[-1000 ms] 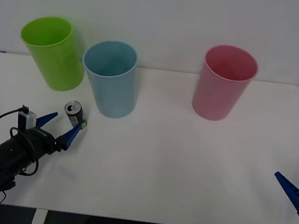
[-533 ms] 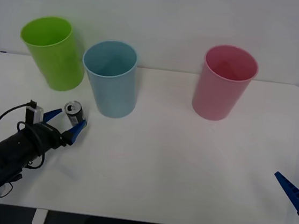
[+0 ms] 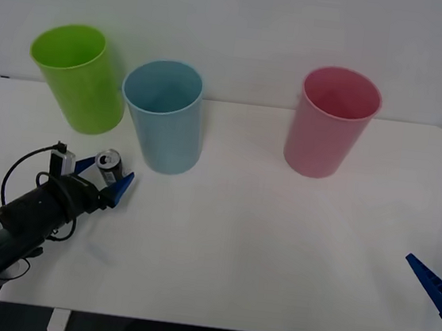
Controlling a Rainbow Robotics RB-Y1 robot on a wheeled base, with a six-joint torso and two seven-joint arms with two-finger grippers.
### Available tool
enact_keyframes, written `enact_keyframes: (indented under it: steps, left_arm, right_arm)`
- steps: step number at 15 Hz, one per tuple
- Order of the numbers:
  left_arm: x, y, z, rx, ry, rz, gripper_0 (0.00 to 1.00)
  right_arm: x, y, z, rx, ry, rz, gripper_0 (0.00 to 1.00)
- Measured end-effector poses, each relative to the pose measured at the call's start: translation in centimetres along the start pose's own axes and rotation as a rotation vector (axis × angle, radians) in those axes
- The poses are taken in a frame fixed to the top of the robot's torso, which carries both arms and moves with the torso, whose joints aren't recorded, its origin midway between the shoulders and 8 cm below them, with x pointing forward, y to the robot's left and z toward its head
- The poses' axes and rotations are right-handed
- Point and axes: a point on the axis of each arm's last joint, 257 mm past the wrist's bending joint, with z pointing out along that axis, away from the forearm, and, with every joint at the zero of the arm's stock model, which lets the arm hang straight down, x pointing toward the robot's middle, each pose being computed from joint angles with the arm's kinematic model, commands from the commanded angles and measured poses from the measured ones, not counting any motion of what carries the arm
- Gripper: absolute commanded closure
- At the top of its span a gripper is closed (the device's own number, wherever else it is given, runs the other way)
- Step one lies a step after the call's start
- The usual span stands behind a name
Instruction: Grasp the object on the table and drop it into the matching bin: aluminum can to the light blue bin, PET bottle to the pink bin.
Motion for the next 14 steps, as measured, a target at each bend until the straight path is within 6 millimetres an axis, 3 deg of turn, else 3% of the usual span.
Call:
enact_keyframes:
  steps: [3, 4, 5, 6, 7, 9, 14]
  left_arm:
    - [-0.01, -0.43, 0.36, 0.008, 0.002, 0.003, 0.00]
    - [-0.01, -0.47, 0.42, 0.007, 0.002, 0.003, 0.16]
    - [-0.01, -0.49, 0.47, 0.006, 0.002, 0.002, 0.56]
    - [-0.05, -0.50, 0.52, 0.006, 0.001, 0.004, 0.78]
    - [-0.01, -0.50, 0.52, 0.005, 0.002, 0.005, 0.94]
    - [-0.01, -0.47, 0.52, 0.004, 0.001, 0.007, 1.00]
    - [0.07, -0.49, 0.51, 0.004, 0.003, 0.009, 1.00]
  right_arm:
    - [0.00, 0.00, 0.00, 0.000, 0.000, 0.000, 0.00]
    - [0.00, 0.00, 0.00, 0.000, 0.000, 0.000, 0.00]
    - [0.00, 0.00, 0.00, 0.000, 0.000, 0.000, 0.00]
    - [0.00, 0.00, 0.00, 0.000, 0.000, 0.000, 0.00]
    - [0.00, 0.00, 0.00, 0.000, 0.000, 0.000, 0.00]
    - [0.00, 0.00, 0.00, 0.000, 0.000, 0.000, 0.00]
    - [0.00, 0.00, 0.00, 0.000, 0.000, 0.000, 0.00]
